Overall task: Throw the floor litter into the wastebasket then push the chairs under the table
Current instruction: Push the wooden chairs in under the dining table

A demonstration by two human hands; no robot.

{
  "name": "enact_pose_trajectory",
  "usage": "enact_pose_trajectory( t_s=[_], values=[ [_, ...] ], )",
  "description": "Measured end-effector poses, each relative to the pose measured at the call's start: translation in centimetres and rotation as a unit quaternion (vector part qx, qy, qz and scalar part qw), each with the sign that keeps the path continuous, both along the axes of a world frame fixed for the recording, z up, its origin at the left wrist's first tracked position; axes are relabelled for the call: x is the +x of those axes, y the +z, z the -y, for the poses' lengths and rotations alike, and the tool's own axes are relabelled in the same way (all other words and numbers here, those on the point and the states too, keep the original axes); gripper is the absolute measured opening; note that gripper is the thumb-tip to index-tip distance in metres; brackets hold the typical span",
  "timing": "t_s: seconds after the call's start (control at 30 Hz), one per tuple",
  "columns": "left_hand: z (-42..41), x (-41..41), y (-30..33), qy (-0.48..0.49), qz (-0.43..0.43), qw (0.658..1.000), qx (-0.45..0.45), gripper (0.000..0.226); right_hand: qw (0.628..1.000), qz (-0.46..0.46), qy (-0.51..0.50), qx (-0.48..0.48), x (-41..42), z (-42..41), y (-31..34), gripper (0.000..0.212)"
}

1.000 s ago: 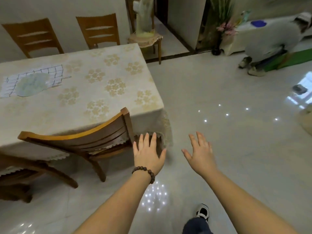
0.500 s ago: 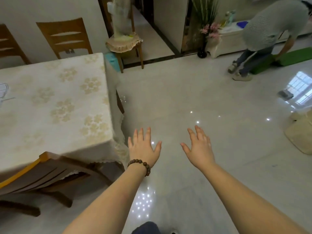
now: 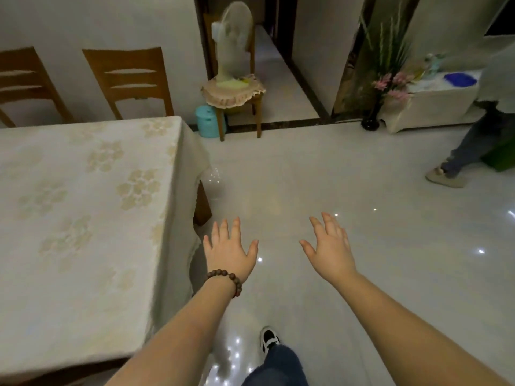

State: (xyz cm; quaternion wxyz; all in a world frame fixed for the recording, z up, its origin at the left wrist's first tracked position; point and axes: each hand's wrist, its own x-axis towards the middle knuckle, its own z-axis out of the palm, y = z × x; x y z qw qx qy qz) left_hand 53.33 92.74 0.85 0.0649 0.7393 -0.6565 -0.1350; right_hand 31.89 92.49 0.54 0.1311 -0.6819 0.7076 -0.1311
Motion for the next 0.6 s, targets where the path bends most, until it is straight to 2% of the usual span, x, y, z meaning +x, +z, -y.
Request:
enact_pose_trajectory(
  t_s=[0.3,0.6],
  values=[
    [20.6,-0.9,3.0,0.064,-0.006,0.998,-0.021,0.071,0.999,-0.002,0.053,-0.013,-1.0,22.7,3.2,0.060],
    [38.6,-2.7,1.4,0.108,0.015,0.994,-0.010,0.071,0.994,0.010,0.113,-0.005,-2.2,43.0,1.4,0.058]
  ],
)
